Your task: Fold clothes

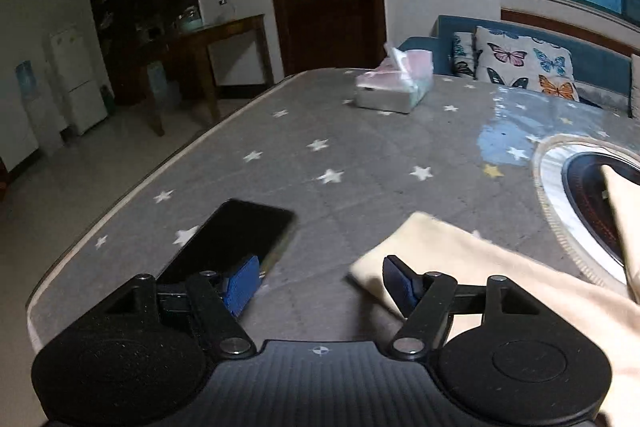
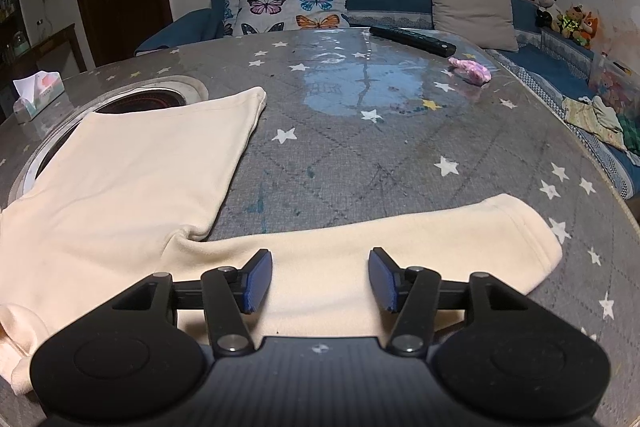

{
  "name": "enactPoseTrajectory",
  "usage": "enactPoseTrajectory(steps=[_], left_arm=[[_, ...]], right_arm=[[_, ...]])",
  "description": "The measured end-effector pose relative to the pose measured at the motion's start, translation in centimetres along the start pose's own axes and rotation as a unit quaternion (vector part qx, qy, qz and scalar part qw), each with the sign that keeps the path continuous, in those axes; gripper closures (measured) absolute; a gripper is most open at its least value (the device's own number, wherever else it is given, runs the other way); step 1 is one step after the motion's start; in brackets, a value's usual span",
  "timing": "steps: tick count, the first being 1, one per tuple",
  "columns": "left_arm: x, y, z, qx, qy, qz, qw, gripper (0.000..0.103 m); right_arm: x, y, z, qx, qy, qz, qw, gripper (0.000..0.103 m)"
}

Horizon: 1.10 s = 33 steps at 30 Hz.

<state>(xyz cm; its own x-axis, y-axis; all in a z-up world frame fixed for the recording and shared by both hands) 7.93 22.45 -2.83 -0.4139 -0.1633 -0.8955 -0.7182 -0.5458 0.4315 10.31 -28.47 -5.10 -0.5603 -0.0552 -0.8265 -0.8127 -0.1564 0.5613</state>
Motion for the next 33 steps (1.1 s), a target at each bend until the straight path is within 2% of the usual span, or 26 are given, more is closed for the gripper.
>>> enactPoseTrajectory(steps=[3, 6, 9, 10, 13, 17, 21, 23, 26, 27, 29, 33], left_arm=[[0.1, 0.3, -0.7, 0.027, -0.010, 0.000, 0.9996, 0.038], [0.2, 0.1, -2.0, 0.046, -0.027, -0.001, 0.9986, 0.049], [0.5, -1.0, -3.0, 0.057, -0.038, 0.005, 0.9977, 0.070], [0.8, -1.5, -3.2, 0.054, -0.043, 0.011, 0.9976, 0.080], [1.1, -1.6, -3.1, 0.032, -0.063, 0.005, 0.9975, 0.086], [1.5, -1.2, -2.6, 0.022, -0.083, 0.007, 0.9963, 0.089], [1.6, -1.0, -1.6, 0.010, -0.087, 0.022, 0.9959, 0.089], [1.2, -0.1, -1.8, 0.020, -0.083, 0.019, 0.9961, 0.088], [0.5, 2.4, -3.8, 0.064, -0.099, -0.002, 0.9931, 0.088], [0.3, 3.2, -4.7, 0.083, -0.105, -0.009, 0.9910, 0.088], [0.1, 4.7, -6.7, 0.126, -0.111, -0.017, 0.9857, 0.088], [0.9, 7.4, -11.7, 0.220, -0.130, -0.020, 0.9664, 0.086]], right_arm=[[0.0, 0.0, 0.0, 0.001, -0.002, -0.001, 1.000, 0.048], [0.0, 0.2, 0.0, 0.002, -0.003, -0.002, 1.000, 0.048], [0.1, 0.4, -0.2, 0.004, -0.005, -0.003, 1.000, 0.048], [0.2, 0.5, -0.3, 0.005, -0.006, -0.003, 1.000, 0.048], [0.2, 0.9, -0.6, 0.009, -0.008, -0.004, 1.000, 0.048], [0.2, 2.1, -0.1, 0.002, 0.006, -0.012, 1.000, 0.048], [-0.1, 3.6, 1.8, -0.032, 0.029, -0.017, 0.999, 0.048], [-0.2, 4.3, 3.2, -0.056, 0.045, -0.019, 0.997, 0.049], [-0.1, 5.5, 5.9, -0.113, 0.064, -0.015, 0.991, 0.052], [0.0, 5.8, 6.7, -0.128, 0.069, -0.012, 0.989, 0.056], [0.5, 6.4, 8.7, -0.169, 0.083, -0.005, 0.982, 0.057], [1.9, 6.9, 12.0, -0.221, 0.114, 0.008, 0.969, 0.067]])
Point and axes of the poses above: each gripper's, at about its wrist camera, not at the fingertips, and y roughly against the way its jaws point, z to its left, x to its underside, the point moved 7 cm from there along -y, roughly the way its jaws point, and after that the axes turned 12 degrees about -z, right-handed, at the moved point
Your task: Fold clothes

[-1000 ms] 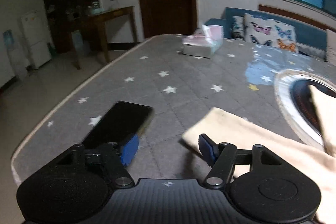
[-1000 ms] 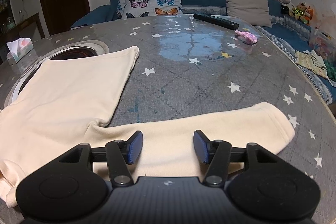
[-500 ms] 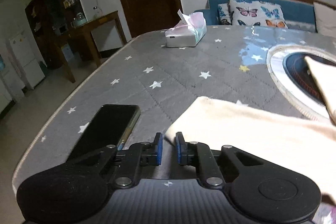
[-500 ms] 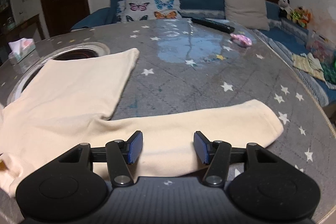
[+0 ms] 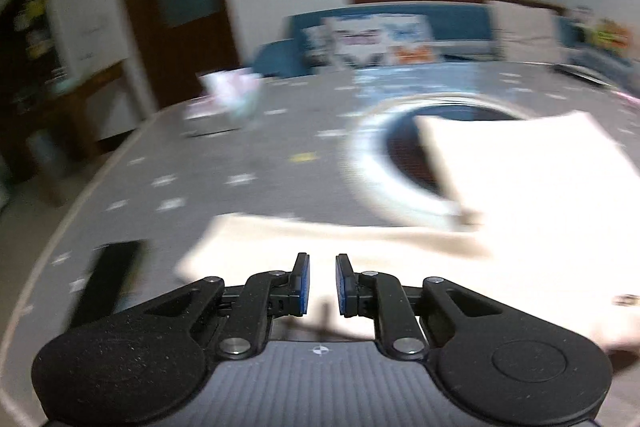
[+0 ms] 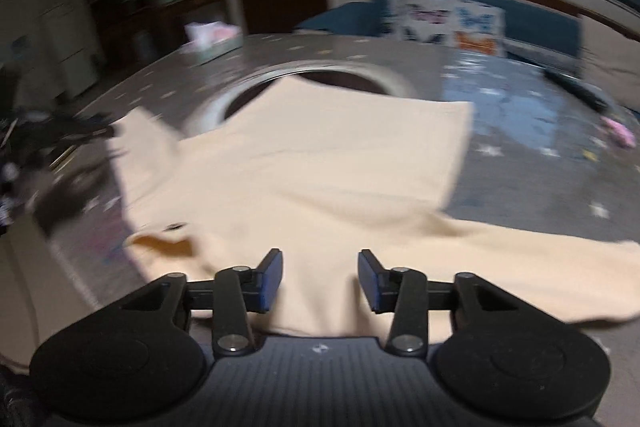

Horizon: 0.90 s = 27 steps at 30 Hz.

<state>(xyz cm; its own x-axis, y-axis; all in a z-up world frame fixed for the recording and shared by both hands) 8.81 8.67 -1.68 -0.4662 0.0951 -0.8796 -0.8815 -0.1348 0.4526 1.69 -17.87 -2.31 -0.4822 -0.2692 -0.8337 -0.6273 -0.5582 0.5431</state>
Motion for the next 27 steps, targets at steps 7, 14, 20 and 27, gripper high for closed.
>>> enactPoseTrajectory(steps=[7, 14, 20, 27], left_arm=[[0.7, 1.3, -7.8, 0.120, -0.051, -0.019, 0.9913, 0.086], [0.6, 2.5, -11.8, 0.180, -0.087, -0.048, 0.9787, 0.086], [0.1, 1.5, -13.7, 0.229, -0.064, -0.040, 0.9705, 0.087], [2.9, 3.2, -16.1, 0.298, -0.105, -0.031, 0.9482, 0.091]], right_arm=[[1.9, -1.1, 3.5, -0.031, 0.045, 0.028, 0.998, 0.072], [1.8, 0.1, 4.6, -0.039, 0.073, 0.025, 0.996, 0.072], [0.6, -1.0, 4.9, -0.044, 0.057, 0.003, 0.997, 0.073], [2.2, -0.9, 5.5, -0.073, 0.067, 0.029, 0.995, 0.075]])
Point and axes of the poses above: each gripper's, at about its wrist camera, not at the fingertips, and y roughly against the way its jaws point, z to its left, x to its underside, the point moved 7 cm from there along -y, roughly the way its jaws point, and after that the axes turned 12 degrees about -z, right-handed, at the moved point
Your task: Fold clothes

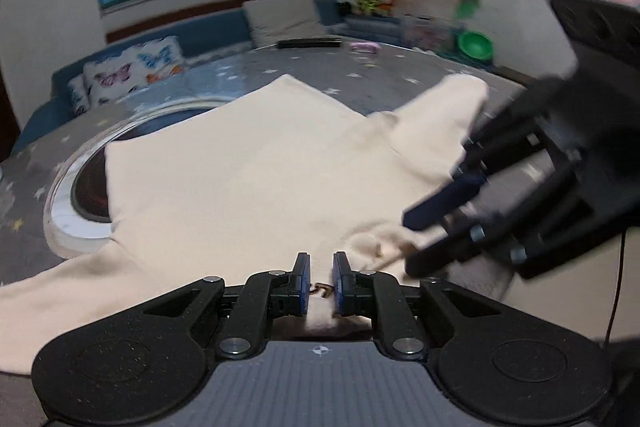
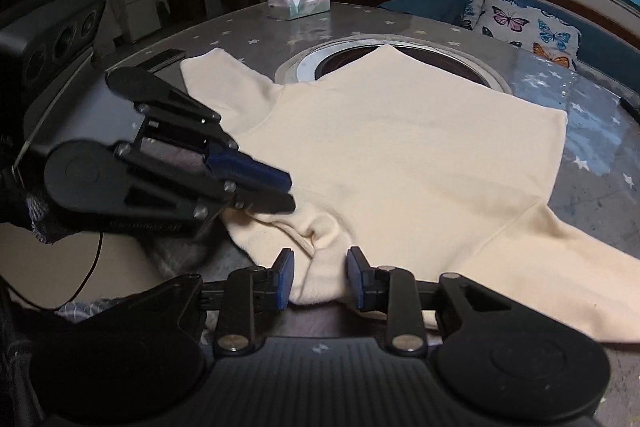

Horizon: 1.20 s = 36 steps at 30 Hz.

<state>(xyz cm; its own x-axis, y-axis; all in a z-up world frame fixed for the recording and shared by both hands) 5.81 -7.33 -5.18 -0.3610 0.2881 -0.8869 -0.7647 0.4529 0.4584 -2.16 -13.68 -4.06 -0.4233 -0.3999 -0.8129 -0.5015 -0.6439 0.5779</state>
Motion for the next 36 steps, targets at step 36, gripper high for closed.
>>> enactPoseTrajectory(steps=[36], left_arm=[[-3.5, -7.1, -5.8, 0.085, -0.005, 0.028, 0.9960, 0.089]], right_arm=[[7.1, 12.2, -25.6, 0.353, -0.261, -0.092, 0.894, 0.064]])
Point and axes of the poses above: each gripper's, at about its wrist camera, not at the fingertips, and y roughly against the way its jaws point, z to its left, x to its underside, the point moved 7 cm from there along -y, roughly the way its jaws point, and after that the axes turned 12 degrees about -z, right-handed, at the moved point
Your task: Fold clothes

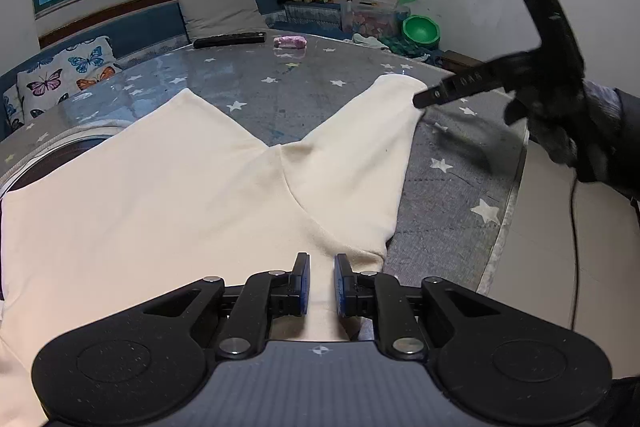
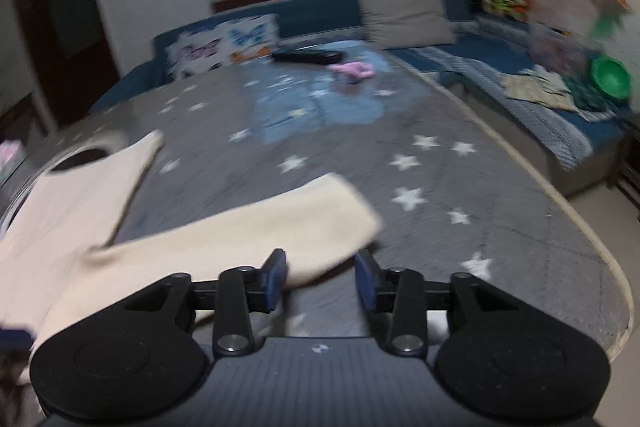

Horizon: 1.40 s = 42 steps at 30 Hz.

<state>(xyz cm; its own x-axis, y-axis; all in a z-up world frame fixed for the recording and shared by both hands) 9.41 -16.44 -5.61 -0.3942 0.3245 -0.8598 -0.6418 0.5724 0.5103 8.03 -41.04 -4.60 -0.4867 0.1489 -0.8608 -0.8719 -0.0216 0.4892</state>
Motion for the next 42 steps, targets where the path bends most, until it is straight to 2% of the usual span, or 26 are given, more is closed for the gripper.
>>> enactPoseTrajectory(steps=[3, 5, 6, 7, 11, 15, 19, 23, 27, 29, 33, 37, 42], left_arm=[[-0.1, 0.0, -0.1, -0.002, -0.001, 0.002, 1.0000, 0.089], [-0.1, -0.1, -0.2, -0.003, -0.003, 0.003, 1.0000, 0.088], [-0.2, -0.1, -0.2, -0.003, -0.004, 0.004, 1.0000, 0.088], [-0.2, -0.1, -0.2, -0.003, -0.005, 0.005, 1.0000, 0.088], [-0.2, -0.1, -0.4, -0.002, -0.009, 0.007, 0.9999, 0.086], [-0.5, -0.1, -0.4, -0.004, -0.011, 0.006, 0.9999, 0.086], [-1.5, 0.2, -0.3, -0.010, -0.009, -0.010, 0.9999, 0.086], [-1.6, -0.6, -0.3, -0.010, -0.009, -0.007, 0.9999, 0.085], [-1.2, -1.1, -0.3, -0.012, -0.006, -0.003, 0.9999, 0.078], [-1.3, -0.3, -0.1, -0.014, -0.003, -0.012, 0.9998, 0.072], [-1.3, 1.6, 0.7, -0.024, 0.005, -0.032, 0.9992, 0.067], [-0.8, 4.1, 2.5, -0.054, 0.026, -0.051, 0.9969, 0.059], [0.6, 7.5, 5.0, -0.095, 0.061, -0.069, 0.9912, 0.055]], right_arm=[[-0.1, -1.0, -1.3, 0.016, -0.027, -0.008, 0.999, 0.065], [0.0, -1.1, -1.3, 0.018, -0.032, -0.011, 0.999, 0.070], [0.0, -1.2, -1.3, 0.018, -0.033, -0.012, 0.999, 0.088], [0.0, -1.2, -1.3, 0.018, -0.033, -0.013, 0.999, 0.098], [-0.4, -0.1, -1.9, 0.034, -0.038, -0.033, 0.998, 0.099], [0.5, -0.4, -2.6, 0.036, -0.045, -0.023, 0.998, 0.099], [-0.6, 0.3, -2.5, 0.025, -0.053, -0.038, 0.998, 0.099], [-2.7, 2.0, -1.6, 0.003, -0.050, -0.060, 0.997, 0.099], [-5.6, 4.1, 1.1, -0.037, -0.027, -0.083, 0.996, 0.099], [-7.3, 5.6, 3.3, -0.066, -0.009, -0.098, 0.993, 0.099], [-9.9, 7.7, 8.4, -0.127, 0.027, -0.120, 0.984, 0.099], [-11.0, 9.2, 14.8, -0.197, 0.072, -0.128, 0.969, 0.099], [-9.8, 9.6, 23.4, -0.278, 0.135, -0.110, 0.945, 0.099]])
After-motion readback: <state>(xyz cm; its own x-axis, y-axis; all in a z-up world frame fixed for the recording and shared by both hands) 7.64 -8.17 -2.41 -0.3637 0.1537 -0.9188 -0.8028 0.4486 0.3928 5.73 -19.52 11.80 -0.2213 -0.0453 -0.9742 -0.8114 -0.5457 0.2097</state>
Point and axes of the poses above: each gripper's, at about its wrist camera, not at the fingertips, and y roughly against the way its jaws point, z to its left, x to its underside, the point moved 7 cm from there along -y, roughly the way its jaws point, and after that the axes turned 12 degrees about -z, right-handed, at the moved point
